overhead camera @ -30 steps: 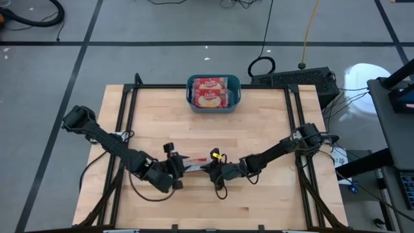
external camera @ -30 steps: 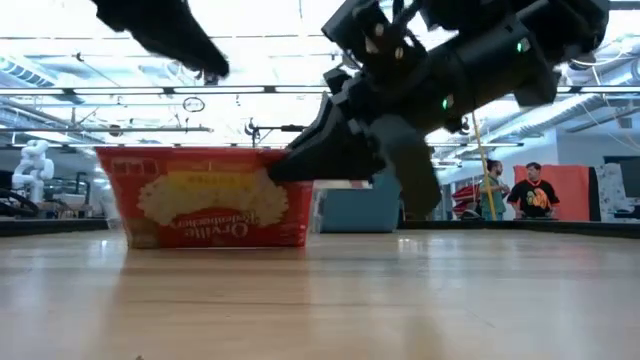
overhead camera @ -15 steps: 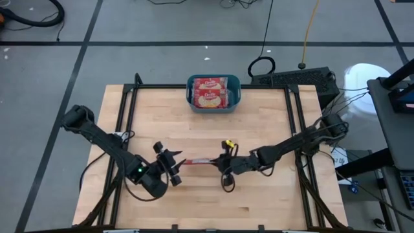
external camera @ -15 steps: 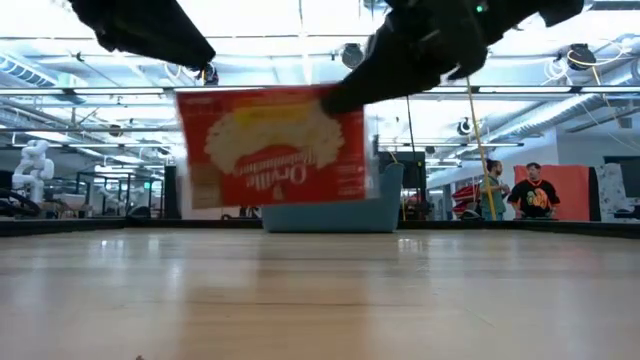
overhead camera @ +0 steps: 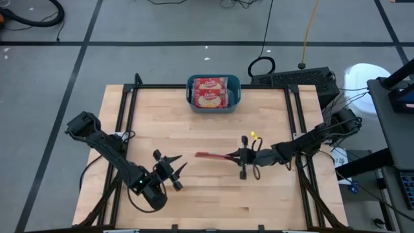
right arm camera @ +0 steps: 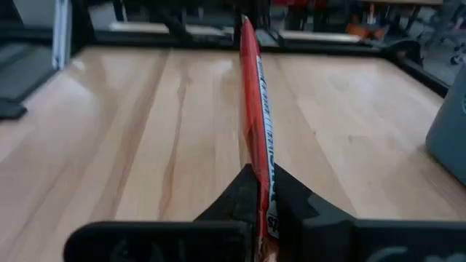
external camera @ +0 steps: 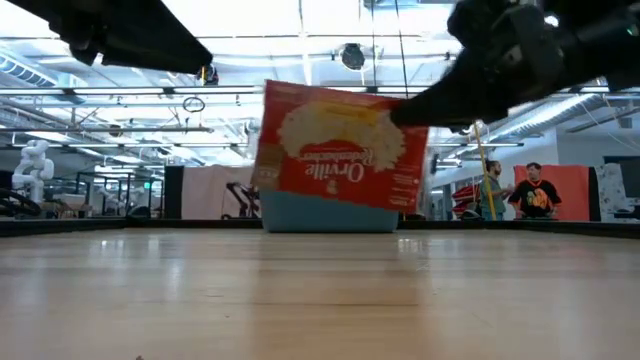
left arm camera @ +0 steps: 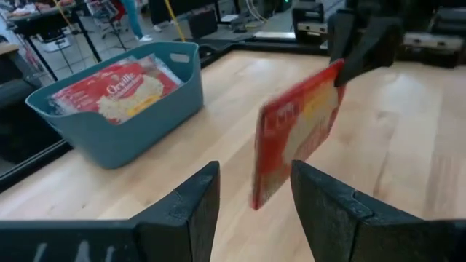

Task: Sort popcorn bags into baskets
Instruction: Put the red popcorn bag into the blue bin

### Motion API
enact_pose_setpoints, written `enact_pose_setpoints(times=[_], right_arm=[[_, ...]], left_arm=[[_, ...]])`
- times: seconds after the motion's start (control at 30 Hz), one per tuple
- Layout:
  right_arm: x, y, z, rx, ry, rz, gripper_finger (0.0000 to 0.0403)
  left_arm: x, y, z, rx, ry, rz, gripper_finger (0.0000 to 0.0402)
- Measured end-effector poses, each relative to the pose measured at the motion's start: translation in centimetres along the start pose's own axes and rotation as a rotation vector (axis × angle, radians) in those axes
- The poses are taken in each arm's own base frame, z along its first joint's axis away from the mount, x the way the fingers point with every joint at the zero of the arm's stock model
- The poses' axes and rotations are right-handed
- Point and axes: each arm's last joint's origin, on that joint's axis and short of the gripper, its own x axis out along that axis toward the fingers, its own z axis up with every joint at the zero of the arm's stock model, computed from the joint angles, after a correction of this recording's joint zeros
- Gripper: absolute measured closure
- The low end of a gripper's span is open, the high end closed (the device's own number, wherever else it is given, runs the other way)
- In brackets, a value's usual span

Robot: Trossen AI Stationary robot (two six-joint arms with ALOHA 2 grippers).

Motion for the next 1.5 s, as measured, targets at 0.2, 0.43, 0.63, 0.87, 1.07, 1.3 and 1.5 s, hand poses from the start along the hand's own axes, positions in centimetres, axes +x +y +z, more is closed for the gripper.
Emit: enact_pose_setpoints(times=[0.2, 0.43, 0.63, 0.87, 1.07, 1.3, 1.5], right_arm=[[-1.5, -0.7, 0.2, 0.014, -0.205, 0.017, 0.0396], [-3.0, -1.3, 3.2, -0.031, -0.472, -0.011, 0.0396], [-3.6, -1.8, 4.1, -0.05, -0.544, -0.03, 0.0396], [-3.8, -1.5, 4.5, -0.036, -0.595, 0.075, 0.0397], [-4.7, -0.8, 4.7, -0.036, -0.677, 0.155, 0.0397], [-6.3, -1.1, 3.2, -0.023, -0.718, 0.179, 0.0397], [-6.2, -0.9, 3.2, -0.033, -0.721, 0.218, 0.0397]], left_arm=[[0.6, -1.6, -0.6, 0.022, -0.045, -0.005, 0.0227], [1.5, -2.2, -0.2, 0.016, -0.082, 0.017, 0.0227], [2.8, -2.9, 1.4, 0.024, -0.076, -0.086, 0.0227], [5.6, -4.0, 1.4, 0.04, -0.126, -0.104, 0.0227], [7.9, -5.2, 1.8, 0.014, -0.259, -0.218, 0.0227], [10.3, -4.7, 2.8, -0.083, -0.446, -0.328, 0.0227], [12.3, -3.6, 3.6, -0.117, -0.505, -0.416, 0.0227]])
